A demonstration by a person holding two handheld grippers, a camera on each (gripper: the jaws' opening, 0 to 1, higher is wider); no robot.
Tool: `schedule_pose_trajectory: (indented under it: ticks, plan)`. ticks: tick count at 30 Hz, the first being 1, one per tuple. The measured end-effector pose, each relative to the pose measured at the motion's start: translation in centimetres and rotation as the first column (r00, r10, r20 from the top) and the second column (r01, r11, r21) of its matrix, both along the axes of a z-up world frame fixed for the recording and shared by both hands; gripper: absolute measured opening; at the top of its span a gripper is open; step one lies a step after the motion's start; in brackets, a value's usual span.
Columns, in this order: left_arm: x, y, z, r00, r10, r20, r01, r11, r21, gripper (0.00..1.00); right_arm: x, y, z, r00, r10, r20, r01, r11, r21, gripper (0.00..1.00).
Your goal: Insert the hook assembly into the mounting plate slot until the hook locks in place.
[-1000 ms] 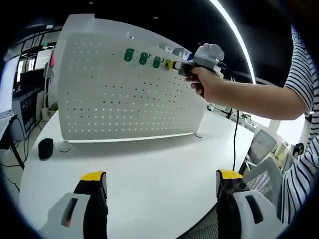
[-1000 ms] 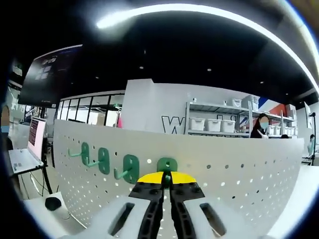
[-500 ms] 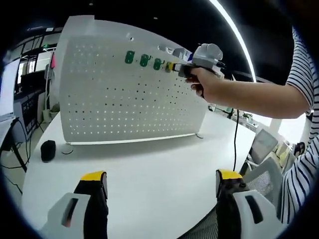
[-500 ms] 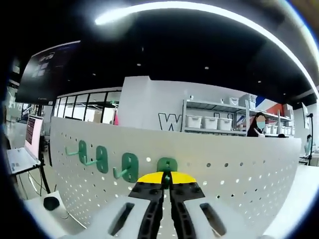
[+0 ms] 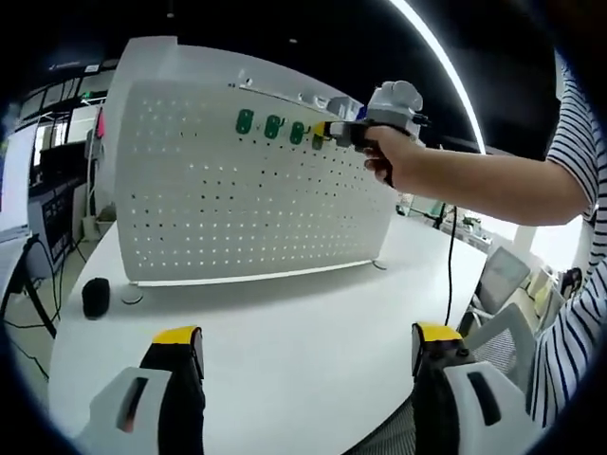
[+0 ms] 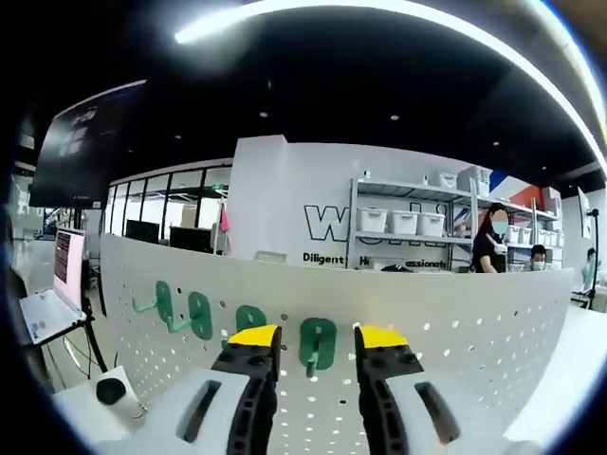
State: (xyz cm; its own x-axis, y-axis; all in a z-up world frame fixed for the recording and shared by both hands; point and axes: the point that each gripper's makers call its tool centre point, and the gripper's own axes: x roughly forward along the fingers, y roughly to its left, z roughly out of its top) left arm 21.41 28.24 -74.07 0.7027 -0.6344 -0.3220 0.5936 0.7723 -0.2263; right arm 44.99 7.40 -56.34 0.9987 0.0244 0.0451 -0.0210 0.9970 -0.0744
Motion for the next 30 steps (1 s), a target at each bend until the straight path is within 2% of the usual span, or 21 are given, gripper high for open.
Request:
schedule_pose_trajectory:
  ticks: [7,12,18,19,22,27,30]
  plan:
    - [0.1,0.2,0.6,1.0,0.0,0.014,0.0,1.0,0.005,0.93,-1.7,-0.4,-1.0,0.999,0.02,-0.044,-0.02,1.0,-0.004,0.46]
    - [-0.1,0.1,0.7,1.0,-0.001,0.016,0.0,1.0,0.006,0.94,-3.4,-1.0,-2.4,0.997,0.016,-0.081,-0.018,1.0,-0.02,0.64]
    - [-0.3,0.3,0.8,1.0,0.007,0.017,-0.007,1.0,0.002,0.95,-6.4,-1.7,-5.5,0.983,0.031,-0.18,-0.037,0.999,-0.026,0.79]
    - [-0.4,0.4,0.8,1.0,0.008,0.015,-0.008,1.0,0.003,0.95,-7.4,-1.9,-6.2,0.979,0.034,-0.201,-0.046,0.997,-0.058,0.8]
    - [-0.6,0.7,0.7,1.0,0.014,0.014,-0.014,1.0,0.002,0.95,-9.2,-2.1,-7.7,0.97,0.051,-0.238,-0.075,0.993,-0.093,0.82]
    - [-0.7,1.0,0.6,1.0,0.023,0.006,-0.023,1.0,0.0,0.95,-12.8,-2.8,-10.1,0.953,0.062,-0.296,-0.093,0.991,-0.091,0.84]
    - [-0.7,1.0,0.7,1.0,0.026,0.009,-0.026,1.0,-0.001,0.95,-14.8,-3.0,-11.6,0.94,0.067,-0.334,-0.116,0.985,-0.127,0.86]
